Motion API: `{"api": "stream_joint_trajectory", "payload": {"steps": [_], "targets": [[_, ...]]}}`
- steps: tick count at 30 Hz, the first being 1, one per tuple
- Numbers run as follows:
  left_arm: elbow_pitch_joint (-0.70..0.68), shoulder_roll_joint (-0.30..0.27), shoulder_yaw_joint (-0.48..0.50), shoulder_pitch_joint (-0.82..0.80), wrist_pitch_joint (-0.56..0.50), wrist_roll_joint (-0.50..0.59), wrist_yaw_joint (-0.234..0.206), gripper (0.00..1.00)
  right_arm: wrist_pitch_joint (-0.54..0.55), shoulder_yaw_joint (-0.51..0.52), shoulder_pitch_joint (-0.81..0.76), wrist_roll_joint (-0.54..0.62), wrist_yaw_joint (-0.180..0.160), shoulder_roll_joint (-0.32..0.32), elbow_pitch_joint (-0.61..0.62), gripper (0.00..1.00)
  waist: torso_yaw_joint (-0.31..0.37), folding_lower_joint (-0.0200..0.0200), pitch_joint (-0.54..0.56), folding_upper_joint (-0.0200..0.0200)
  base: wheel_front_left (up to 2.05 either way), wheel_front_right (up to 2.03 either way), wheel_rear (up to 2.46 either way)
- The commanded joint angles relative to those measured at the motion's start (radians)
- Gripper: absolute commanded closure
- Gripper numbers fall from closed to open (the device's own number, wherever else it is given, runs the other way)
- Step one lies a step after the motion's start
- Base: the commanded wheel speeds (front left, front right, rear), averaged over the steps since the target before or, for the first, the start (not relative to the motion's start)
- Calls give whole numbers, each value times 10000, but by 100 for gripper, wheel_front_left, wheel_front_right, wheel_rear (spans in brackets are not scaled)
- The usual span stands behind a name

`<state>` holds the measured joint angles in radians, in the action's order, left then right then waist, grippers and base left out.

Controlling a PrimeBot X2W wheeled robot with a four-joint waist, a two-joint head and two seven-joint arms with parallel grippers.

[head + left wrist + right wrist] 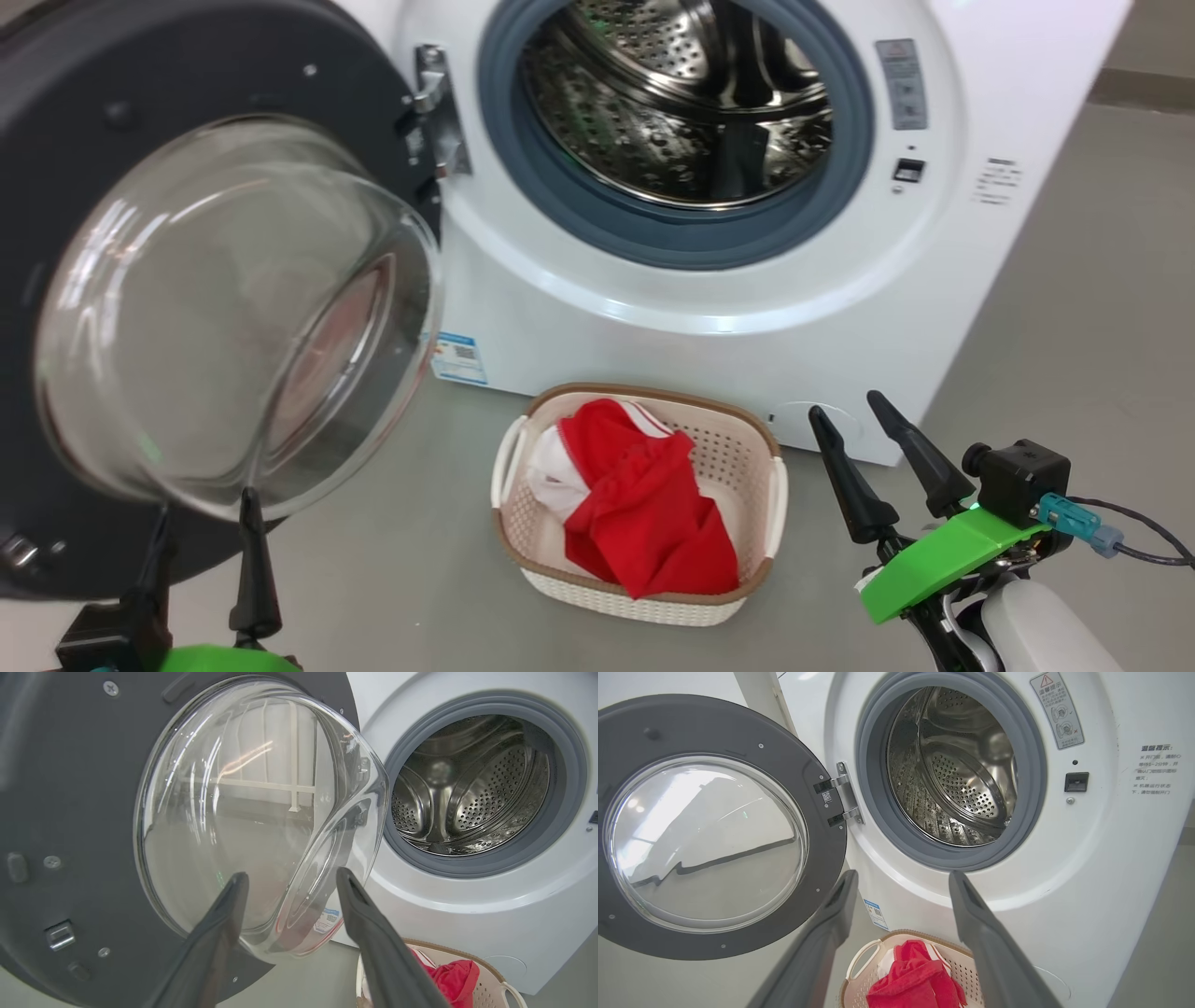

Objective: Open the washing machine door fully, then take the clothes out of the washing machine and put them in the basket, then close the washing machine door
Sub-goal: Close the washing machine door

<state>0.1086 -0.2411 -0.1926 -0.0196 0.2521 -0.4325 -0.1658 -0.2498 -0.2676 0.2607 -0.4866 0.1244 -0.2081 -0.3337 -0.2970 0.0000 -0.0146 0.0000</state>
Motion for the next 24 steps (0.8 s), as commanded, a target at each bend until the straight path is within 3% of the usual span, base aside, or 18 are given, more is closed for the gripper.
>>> {"api": "stream_joint_trajectory", "payload": {"steps": [1,18,24], "targets": [[-258,-203,423,-92,22,46,-138,0,-120,-158,-72,-86,63,15,232,0,-388,0,20,0,0,0,0],[-339,-258,452,95,-161,-100,-366,0,-120,-183,-143,-129,63,90,190,0,-1896,0,135,0,0,0,0],[-507,-286,592,238,-145,-165,-516,0,-120,-373,-41,-171,63,104,134,0,-2106,0,118,0,0,0,0]]}}
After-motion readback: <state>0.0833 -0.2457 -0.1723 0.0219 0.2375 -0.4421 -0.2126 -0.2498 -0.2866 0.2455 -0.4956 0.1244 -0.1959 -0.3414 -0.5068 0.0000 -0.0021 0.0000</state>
